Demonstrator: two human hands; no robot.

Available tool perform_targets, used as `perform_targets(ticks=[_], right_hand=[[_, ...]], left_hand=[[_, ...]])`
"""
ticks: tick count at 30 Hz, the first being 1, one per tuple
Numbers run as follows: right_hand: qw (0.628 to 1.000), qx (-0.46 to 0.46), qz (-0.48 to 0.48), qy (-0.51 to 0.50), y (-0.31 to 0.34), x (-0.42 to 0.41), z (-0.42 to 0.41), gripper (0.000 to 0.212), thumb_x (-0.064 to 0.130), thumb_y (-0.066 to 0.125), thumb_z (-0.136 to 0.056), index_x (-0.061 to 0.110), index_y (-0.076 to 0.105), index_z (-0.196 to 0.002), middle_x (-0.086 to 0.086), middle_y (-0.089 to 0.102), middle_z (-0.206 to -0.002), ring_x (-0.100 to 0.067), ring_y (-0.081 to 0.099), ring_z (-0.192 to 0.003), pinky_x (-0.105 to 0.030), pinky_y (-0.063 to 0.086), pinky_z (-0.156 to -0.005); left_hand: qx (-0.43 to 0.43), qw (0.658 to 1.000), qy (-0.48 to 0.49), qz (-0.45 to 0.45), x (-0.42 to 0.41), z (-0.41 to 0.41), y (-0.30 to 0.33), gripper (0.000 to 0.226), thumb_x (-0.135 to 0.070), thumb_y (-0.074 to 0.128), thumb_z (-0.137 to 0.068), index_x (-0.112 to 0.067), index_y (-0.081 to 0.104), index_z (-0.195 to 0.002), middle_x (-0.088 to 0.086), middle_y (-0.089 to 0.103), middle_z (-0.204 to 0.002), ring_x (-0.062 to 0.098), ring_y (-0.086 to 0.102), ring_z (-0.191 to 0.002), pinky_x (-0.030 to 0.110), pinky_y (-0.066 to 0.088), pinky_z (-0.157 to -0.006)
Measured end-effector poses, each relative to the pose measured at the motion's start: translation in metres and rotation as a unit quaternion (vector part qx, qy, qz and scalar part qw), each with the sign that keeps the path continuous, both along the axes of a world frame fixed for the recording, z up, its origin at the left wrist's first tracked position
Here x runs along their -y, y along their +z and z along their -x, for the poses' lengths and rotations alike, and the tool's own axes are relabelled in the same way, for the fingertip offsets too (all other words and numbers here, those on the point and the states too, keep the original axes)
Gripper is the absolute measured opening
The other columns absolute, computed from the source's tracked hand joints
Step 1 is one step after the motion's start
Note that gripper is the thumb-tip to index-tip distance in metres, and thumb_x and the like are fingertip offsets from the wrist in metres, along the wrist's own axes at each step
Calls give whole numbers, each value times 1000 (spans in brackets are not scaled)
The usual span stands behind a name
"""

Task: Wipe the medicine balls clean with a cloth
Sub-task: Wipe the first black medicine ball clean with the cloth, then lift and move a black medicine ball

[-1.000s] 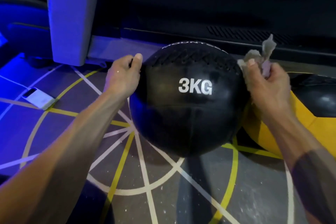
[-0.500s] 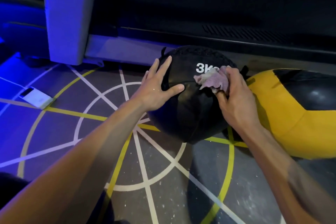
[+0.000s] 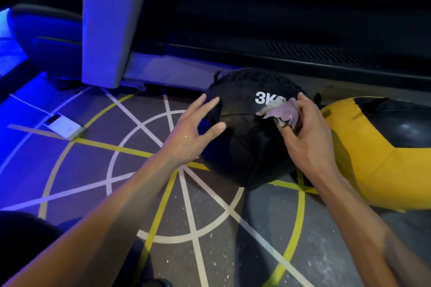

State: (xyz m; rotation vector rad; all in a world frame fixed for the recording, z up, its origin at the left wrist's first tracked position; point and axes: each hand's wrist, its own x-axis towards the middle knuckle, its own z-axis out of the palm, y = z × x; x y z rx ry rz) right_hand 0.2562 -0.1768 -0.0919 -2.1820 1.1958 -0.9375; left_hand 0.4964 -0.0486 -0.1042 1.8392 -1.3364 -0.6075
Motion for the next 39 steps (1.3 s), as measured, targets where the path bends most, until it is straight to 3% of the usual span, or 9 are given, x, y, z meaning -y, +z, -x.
perform_targets(ticks=[5, 9, 16, 19, 23, 26, 29, 35, 39], right_hand=[[999, 46, -13, 5, 33, -52, -6, 27, 46, 74, -89, 22, 65, -95, 4, 64, -97, -11, 60, -91, -30, 49, -77], [920, 98, -368, 88, 51, -116, -5, 34, 45, 82, -79, 23, 73, -104, 4, 79, -92, -13, 76, -87, -36, 62, -77], [859, 68, -463, 208, 106, -203, 16, 24, 20, 81, -84, 11, 73, -104, -15, 76, -91, -23, 74, -79, -34, 60, -66], [848, 52, -458, 261, 147, -231, 23, 26, 27, 79, -85, 10, 73, -104, -15, 77, -93, -22, 72, -82, -40, 58, -72], [868, 42, -400, 290, 204, -259, 28, 53, 58, 67, -91, 7, 73, -104, -21, 75, -103, -26, 70, -88, -42, 52, -79], [914, -2, -282, 293, 241, -276, 30, 52, 58, 55, -98, 10, 60, -80, -7, 63, -68, -12, 50, -64, -42, 42, -65], [954, -69, -108, 273, 274, -299, 38, 49, 49, 47, -105, 14, 61, -73, 6, 52, -56, -6, 47, -53, -37, 39, -59], [960, 41, -84, 265, 293, -348, 53, 47, 43, 51, -105, 23, 56, -63, 2, 50, -52, -5, 46, -53, -39, 39, -60], [946, 77, -78, 307, 279, -375, 49, 44, 39, 55, -104, 9, 58, -72, 5, 45, -57, -4, 38, -57, -37, 37, -59]], left_hand=[[-37, 998, 42, 21, -49, 19, 5, 43, -37, 62, -100, -31, 57, -142, -17, 43, -153, -9, 37, -136, -1, 33, -96], [-123, 990, 52, 33, -91, 35, 32, 27, -22, 68, -98, -23, 68, -125, -2, 67, -126, -4, 61, -110, 8, 46, -83], [-225, 974, -10, -10, -182, 60, 112, 54, -44, 72, -90, -28, 56, -139, -4, 69, -128, 8, 66, -117, 22, 54, -89], [-213, 973, -36, -79, -212, 69, 160, 59, -49, 68, -88, -30, 53, -142, -7, 66, -130, 3, 66, -111, 20, 51, -83], [-208, 972, -37, -107, -255, 85, 225, 32, -36, 65, -101, -14, 63, -124, 0, 73, -102, 14, 66, -90, 48, 56, -89], [-199, 976, -35, -77, -290, 101, 272, 21, -20, 62, -103, -6, 66, -117, -3, 71, -91, 9, 64, -85, 25, 54, -77], [-149, 987, -27, -55, -331, 116, 301, 17, -5, 66, -97, 8, 64, -107, 10, 69, -92, 20, 59, -84, 28, 49, -75], [-65, 993, 62, -78, -400, 127, 307, 21, -12, 75, -77, -9, 68, -97, 1, 67, -81, 11, 61, -73, 35, 48, -78], [-128, 981, -10, -144, -429, 132, 294, 59, -25, 88, -70, -26, 57, -121, -7, 65, -114, 8, 65, -103, 38, 52, -94]])
